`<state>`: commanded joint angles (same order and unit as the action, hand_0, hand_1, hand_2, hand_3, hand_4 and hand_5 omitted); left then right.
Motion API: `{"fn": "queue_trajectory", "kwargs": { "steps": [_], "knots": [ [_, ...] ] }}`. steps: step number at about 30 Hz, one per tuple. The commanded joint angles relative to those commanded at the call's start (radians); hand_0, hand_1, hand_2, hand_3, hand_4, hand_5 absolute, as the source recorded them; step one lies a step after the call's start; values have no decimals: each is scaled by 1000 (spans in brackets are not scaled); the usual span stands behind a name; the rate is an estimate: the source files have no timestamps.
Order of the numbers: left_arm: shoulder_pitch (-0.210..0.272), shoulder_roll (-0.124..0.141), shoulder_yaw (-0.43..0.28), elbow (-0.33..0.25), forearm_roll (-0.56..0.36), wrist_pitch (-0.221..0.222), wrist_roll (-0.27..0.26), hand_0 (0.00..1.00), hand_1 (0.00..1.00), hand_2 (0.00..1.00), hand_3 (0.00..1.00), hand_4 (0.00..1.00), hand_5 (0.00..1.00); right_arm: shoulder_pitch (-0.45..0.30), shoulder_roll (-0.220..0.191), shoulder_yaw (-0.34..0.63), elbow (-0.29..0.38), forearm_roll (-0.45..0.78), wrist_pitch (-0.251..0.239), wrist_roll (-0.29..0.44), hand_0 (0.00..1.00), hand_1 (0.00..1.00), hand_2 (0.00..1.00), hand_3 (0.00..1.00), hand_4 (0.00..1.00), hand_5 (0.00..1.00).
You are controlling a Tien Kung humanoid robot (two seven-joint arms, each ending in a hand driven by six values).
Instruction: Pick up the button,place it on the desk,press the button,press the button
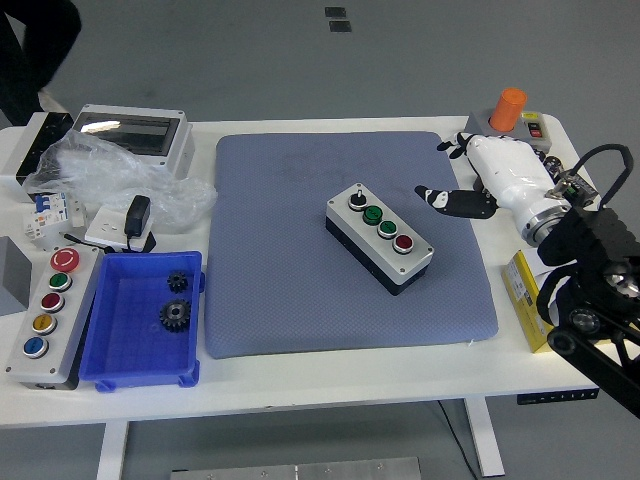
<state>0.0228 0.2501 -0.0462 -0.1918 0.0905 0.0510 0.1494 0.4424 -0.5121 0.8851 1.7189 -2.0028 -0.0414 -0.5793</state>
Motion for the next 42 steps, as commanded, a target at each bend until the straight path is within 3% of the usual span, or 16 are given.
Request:
{"fn": "queue_trajectory", "kwargs": {
  "steps": [4, 5, 9, 13, 28, 37, 42],
  "knots": [
    [1, -1, 5, 0, -3, 0, 0, 681, 698, 634, 640, 644, 367, 26, 51, -14, -41, 2, -5, -22, 854, 868, 930, 998, 998, 742],
    [1, -2, 7, 0, -4, 0, 0, 682, 698, 633, 640, 641, 366, 35, 67, -20, -56, 2, -4, -31, 866, 966, 998, 998, 998, 775],
    [1, -3, 10, 0, -5, 0, 0, 682, 698, 633, 640, 641, 366, 68, 130, -50, -128, 5, 12, -66, 866, 966, 998, 998, 998, 775],
    [0, -2, 11, 0, -5, 1, -1, 682, 698, 633, 639, 641, 369, 93, 167, -81, -190, 17, 34, -66, 856, 998, 998, 998, 998, 800],
    [-4, -5, 13, -1, 0, 0, -3, 681, 698, 630, 633, 622, 371, 137, 224, -172, -293, 31, 76, -66, 842, 998, 998, 998, 998, 827],
    [3, -9, 31, 1, -15, -3, -5, 681, 697, 627, 625, 597, 364, 143, 248, -212, -401, 59, 71, -66, 842, 982, 998, 998, 998, 832],
    [4, -12, 33, 1, -17, -4, -7, 681, 698, 624, 621, 584, 355, 144, 252, -223, -419, 67, 65, -66, 840, 966, 998, 998, 998, 837]
  ]
}}
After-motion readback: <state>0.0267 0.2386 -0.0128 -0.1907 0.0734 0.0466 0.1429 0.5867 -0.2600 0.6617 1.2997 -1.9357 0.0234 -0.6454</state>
